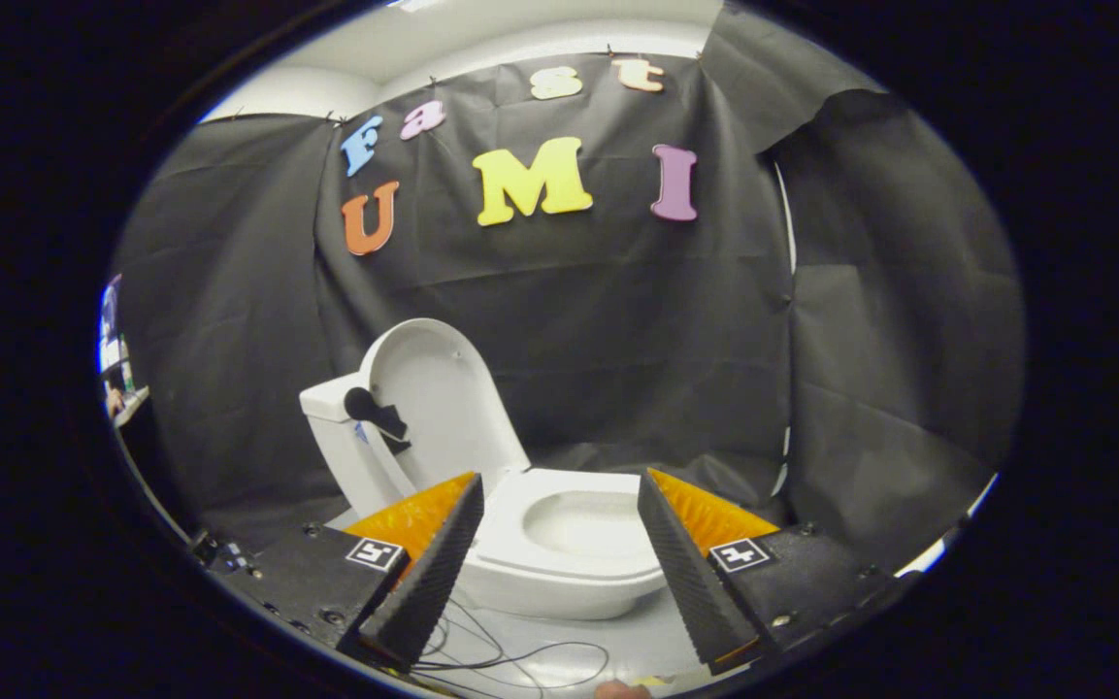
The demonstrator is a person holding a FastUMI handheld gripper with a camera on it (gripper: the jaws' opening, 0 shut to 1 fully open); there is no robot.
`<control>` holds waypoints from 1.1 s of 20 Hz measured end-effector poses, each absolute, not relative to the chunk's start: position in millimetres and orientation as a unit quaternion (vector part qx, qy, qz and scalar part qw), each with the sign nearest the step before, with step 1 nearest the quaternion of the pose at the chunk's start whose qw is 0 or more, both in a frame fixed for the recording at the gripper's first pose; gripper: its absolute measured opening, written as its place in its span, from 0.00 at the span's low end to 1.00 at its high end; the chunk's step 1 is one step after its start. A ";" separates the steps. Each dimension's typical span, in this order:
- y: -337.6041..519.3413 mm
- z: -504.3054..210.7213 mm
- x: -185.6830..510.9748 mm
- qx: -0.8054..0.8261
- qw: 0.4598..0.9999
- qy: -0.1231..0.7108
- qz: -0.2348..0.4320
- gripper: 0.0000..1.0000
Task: Open the toilet lid.
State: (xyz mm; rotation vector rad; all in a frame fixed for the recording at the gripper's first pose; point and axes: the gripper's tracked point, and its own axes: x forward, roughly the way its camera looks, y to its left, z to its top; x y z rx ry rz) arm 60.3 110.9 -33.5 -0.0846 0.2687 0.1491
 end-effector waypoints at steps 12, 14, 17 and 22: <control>23.8 -43.7 3.4 -0.006 0.996 0.083 0.030 0.99; 24.1 -39.7 4.5 -0.006 0.997 0.072 0.036 0.99; 26.9 -31.8 3.9 -0.009 0.997 0.060 0.046 0.99; 29.0 -19.4 0.0 -0.011 0.997 0.044 0.056 0.99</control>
